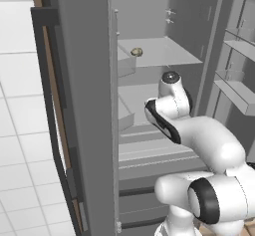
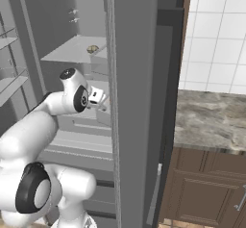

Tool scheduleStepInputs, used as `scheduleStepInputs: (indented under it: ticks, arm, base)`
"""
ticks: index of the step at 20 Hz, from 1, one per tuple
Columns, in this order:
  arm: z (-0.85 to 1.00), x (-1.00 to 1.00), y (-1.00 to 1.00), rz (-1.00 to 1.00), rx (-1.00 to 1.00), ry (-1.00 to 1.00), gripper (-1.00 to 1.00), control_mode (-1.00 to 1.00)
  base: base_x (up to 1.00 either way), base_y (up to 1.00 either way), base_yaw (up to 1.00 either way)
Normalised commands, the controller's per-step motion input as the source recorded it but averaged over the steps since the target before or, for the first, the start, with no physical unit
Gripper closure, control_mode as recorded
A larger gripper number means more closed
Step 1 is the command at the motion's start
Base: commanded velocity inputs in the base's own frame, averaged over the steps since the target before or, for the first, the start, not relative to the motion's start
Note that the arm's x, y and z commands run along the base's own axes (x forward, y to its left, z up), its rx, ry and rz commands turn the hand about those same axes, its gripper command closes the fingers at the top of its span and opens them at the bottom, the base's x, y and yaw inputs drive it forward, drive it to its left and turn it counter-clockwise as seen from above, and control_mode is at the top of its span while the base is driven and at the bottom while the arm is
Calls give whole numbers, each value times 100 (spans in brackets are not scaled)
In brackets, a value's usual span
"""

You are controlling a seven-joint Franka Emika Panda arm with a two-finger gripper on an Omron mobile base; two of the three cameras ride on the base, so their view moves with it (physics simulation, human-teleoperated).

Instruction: Move the dumpling and tangerine from the second highest shelf to the top shelf to make space. Then, place the pitcher from the counter on the cleared second highest shelf.

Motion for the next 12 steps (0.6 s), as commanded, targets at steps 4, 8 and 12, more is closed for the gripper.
scheduleStepInputs:
  ticks: [4, 8, 12]
  arm:
    - [-20, 39, -3, 0, 0, 0, -100, -100]
    - [-19, 39, 0, 0, 0, 0, -100, -100]
    - [-15, 40, 0, 0, 0, 0, -100, -100]
  base:
    - [0, 0, 0]
    - [0, 0, 0]
    - [0, 0, 0]
